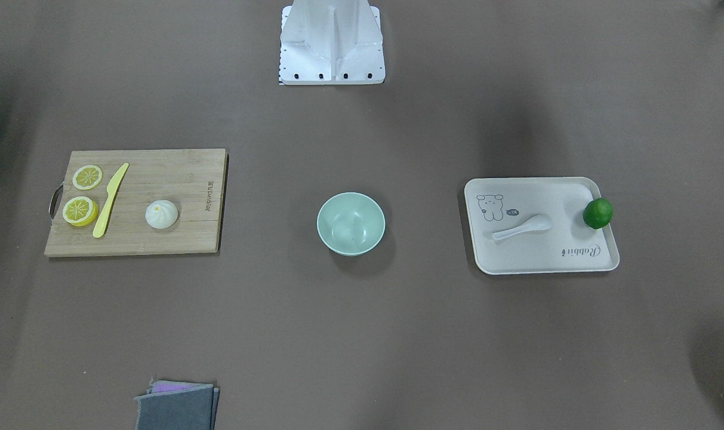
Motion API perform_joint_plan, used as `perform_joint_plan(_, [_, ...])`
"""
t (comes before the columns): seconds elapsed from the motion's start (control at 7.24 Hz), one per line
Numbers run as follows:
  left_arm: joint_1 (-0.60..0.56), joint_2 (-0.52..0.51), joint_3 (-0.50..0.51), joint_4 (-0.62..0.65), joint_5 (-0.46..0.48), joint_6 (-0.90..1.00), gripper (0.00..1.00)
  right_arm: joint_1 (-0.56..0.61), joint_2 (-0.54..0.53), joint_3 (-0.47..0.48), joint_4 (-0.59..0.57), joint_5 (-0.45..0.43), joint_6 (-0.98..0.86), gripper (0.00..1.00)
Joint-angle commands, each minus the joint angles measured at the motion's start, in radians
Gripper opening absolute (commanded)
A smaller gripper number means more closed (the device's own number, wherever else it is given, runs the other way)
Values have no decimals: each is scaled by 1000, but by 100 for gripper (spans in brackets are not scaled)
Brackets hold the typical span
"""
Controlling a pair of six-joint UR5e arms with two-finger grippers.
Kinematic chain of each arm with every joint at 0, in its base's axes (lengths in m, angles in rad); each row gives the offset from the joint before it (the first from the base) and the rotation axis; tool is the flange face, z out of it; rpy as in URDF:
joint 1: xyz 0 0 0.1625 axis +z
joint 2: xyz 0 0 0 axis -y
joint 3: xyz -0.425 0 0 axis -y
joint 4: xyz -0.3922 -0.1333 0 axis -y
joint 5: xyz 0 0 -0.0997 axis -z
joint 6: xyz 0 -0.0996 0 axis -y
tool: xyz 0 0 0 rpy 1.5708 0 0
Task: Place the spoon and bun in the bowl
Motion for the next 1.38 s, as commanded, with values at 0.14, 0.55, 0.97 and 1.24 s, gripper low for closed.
perform_joint_plan(0.14, [7,-1,1,1,1,0,98,-8,1,0,1,-1,0,100])
perform_joint_plan(0.55, [10,-9,-7,-7,0,0,98,-8,4,37,-1,-1,7,100])
perform_joint_plan(0.97, [177,-50,2,-256,0,-15,98,-10,7,49,1,0,72,100])
perform_joint_plan(1.24, [255,-108,10,-392,0,-18,98,-11,8,54,1,2,72,100])
